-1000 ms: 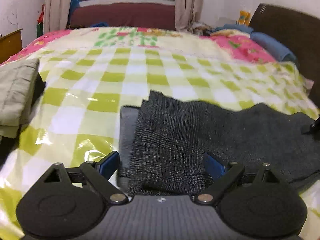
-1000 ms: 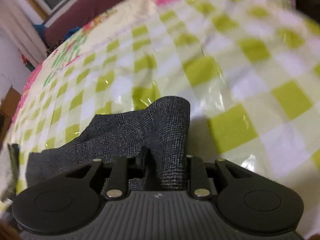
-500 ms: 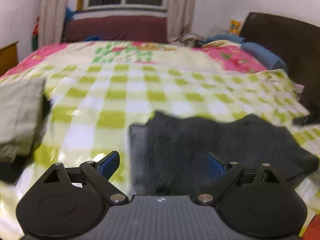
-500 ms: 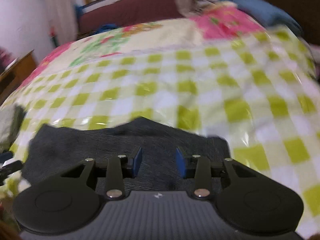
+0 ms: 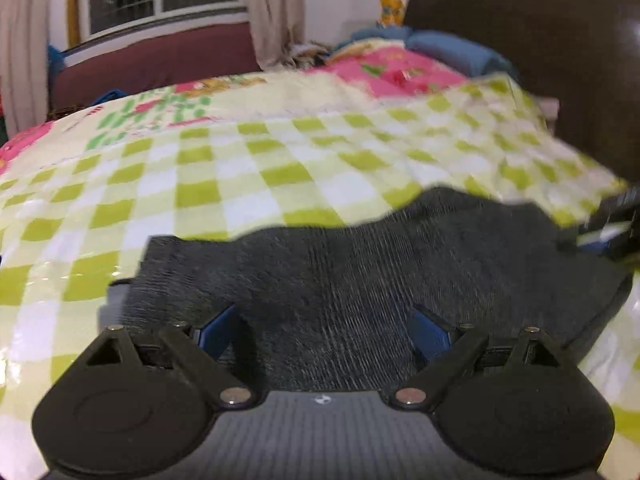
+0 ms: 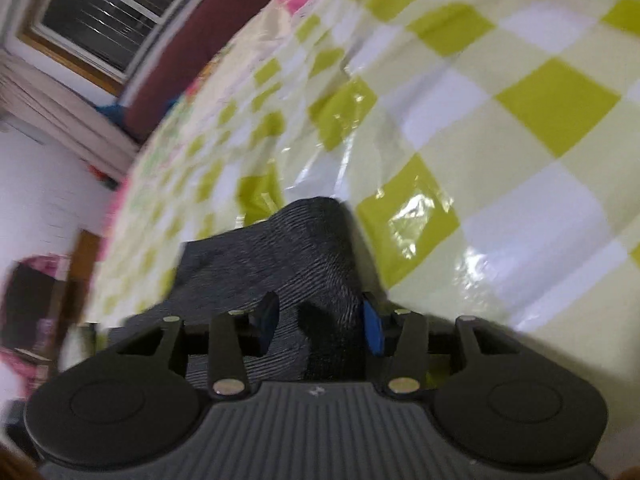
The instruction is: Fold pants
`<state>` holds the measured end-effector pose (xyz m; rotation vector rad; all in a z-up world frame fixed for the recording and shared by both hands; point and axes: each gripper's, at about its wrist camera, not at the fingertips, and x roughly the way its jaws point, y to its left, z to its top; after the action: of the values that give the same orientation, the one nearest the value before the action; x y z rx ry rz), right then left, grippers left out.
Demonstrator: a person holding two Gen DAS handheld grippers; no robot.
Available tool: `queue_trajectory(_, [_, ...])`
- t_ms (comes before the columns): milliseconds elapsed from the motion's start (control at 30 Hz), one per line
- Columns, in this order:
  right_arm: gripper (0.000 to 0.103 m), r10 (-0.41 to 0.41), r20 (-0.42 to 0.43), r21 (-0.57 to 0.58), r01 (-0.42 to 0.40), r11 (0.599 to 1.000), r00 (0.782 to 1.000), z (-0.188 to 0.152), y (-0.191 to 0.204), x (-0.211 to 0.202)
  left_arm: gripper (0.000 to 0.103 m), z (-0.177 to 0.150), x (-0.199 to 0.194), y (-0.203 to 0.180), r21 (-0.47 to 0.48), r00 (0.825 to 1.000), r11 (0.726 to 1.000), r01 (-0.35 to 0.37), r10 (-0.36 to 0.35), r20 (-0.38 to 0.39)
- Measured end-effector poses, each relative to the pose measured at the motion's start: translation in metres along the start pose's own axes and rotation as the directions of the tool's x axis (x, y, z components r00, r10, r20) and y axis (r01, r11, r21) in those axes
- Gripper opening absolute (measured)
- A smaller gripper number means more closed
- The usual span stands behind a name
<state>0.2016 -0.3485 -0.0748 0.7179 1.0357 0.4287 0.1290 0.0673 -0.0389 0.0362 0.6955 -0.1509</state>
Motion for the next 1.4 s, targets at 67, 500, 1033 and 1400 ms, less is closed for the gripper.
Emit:
queue_trajectory(67, [0.046, 0.11, -0.037, 0.035, -0.108, 0.994, 0.993, 0.0, -0.006, -0.006, 0.103, -0.003, 0.003, -0.007, 0.033, 1.0, 0.999, -0.002, 0.003, -0.017])
queue_trajectory(500, [0.01, 0.2, 0.006, 0.08, -0.199, 0.977, 0.98, -0.005, 0.02, -0.003, 0.103, -0.011, 0.012, -0.021, 0.06, 0.997, 0.998, 0.036, -0.032, -0.071])
queue_trajectory(1033, [0.01, 0.146, -0.164, -0.312, -0.192, 0.93, 0.976, -0.084, 0.264, 0.096, 0.103, -0.027, -0.053, 0.049, -0.22, 0.999, 0.975, 0.024, -0.018, 0.027])
queue_trajectory(1400, [0.011, -0.03, -0.163, -0.456, -0.048, 0.889, 0.986, -0.13, 0.323, 0.157, 0.101, -0.053, -0.061, 0.089, -0.404, 0.999, 0.914, 0.046, -0.044, 0.014])
